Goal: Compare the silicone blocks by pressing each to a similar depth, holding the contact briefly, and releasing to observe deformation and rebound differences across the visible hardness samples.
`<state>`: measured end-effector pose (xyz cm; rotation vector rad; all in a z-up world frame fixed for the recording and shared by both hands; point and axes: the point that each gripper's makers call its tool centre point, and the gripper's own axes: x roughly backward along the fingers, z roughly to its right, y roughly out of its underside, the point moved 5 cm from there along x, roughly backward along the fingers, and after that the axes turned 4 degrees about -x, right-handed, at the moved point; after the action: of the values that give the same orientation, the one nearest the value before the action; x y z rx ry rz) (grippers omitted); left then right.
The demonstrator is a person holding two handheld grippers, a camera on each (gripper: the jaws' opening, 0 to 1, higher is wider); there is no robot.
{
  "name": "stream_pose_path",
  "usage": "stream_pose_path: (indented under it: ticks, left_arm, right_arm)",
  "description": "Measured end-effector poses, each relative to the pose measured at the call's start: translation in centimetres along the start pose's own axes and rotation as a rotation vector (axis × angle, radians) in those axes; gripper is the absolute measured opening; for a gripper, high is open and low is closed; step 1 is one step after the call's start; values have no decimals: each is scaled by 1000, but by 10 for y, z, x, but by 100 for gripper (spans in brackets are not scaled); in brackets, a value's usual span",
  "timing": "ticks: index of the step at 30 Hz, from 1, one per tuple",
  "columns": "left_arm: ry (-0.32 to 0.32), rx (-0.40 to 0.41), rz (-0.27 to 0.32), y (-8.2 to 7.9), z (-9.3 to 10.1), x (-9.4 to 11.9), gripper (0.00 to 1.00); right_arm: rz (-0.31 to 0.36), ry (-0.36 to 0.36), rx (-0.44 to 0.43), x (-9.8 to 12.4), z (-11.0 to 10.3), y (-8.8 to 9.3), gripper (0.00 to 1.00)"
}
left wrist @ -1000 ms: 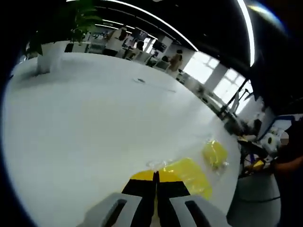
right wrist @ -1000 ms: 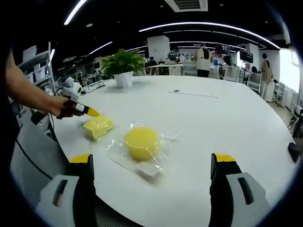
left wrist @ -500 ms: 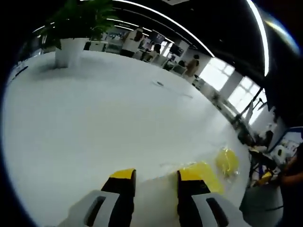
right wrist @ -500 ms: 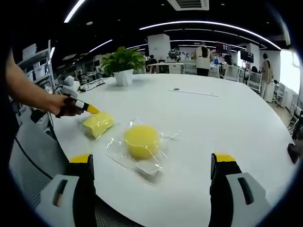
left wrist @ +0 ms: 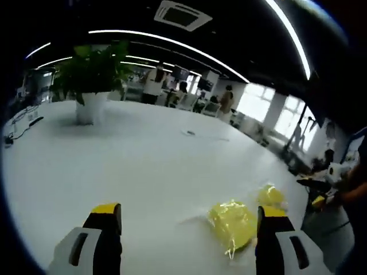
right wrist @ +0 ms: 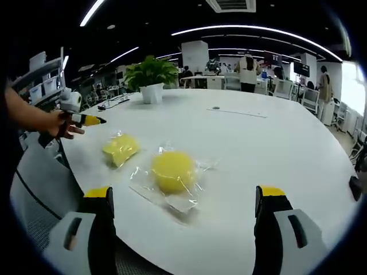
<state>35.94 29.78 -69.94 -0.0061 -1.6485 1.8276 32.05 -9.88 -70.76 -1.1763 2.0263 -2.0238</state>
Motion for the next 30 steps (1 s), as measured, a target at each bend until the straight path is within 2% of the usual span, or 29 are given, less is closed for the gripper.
stream_pose_path:
  ticks: [5,12,17,24,30]
  left_arm:
    - [10,-122,8,5,24,33,100]
    - [23,-107,61,8,51,62,100]
    - [10,-87,66,13,53,69,100]
    - [-1,-82,42,22,68,67,100]
    - [9,-67,23,28,75,57,100]
  right_arm:
    - [8,7,11,1,-1,-1,96]
    - [-2,0,30,0,-4,-1,96]
    - [-8,-8,41,-1,-5,0,96]
    - [-2,-8,34,-1,-2,0,96]
    - [-9,-6,28,-1,-1,2,96]
